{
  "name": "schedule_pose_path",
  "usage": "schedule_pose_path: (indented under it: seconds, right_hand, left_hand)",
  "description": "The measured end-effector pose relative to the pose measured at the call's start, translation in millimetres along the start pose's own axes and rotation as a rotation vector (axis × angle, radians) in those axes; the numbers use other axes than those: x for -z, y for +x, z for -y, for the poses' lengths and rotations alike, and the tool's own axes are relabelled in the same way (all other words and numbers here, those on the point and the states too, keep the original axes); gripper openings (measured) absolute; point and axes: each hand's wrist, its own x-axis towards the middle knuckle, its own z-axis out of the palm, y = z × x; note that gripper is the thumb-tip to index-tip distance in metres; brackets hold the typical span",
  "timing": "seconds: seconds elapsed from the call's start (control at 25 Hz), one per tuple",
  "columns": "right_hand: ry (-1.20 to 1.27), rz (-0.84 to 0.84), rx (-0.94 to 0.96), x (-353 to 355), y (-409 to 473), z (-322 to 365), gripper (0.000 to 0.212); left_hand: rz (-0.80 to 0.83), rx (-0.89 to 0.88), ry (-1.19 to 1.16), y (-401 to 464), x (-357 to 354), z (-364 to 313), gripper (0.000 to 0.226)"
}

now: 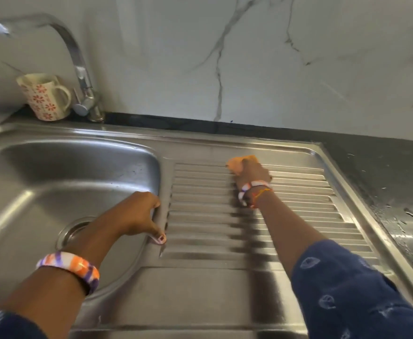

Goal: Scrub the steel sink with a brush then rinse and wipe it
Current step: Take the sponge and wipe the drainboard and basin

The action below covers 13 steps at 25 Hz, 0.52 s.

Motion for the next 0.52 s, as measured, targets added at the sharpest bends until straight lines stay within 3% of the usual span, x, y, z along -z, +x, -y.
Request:
schedule_pose_path:
  seconds: [0.12,0.24,0.36,0.52]
  right_hand:
    - [0.044,0.088,0.152,-16,-8,78,0.039]
    - [0.026,0.170,0.253,-22,-12,116,0.041]
    - [-0.007,0.295,0.336,-26,-12,119,0.051]
    - [-0.004,0.340,0.379,-25,-46,109,0.058]
  left_hand:
    - [-0.021,-0.047,-0.149,-4,-4,8,0.070]
    - [-0.048,-0.038,-0.197,-11,-9,10,0.058]
    - [-0.094,0.049,-0.147,-20,-11,6,0.036]
    - [-0.095,0.104,0.010,-47,-20,8,0.051]
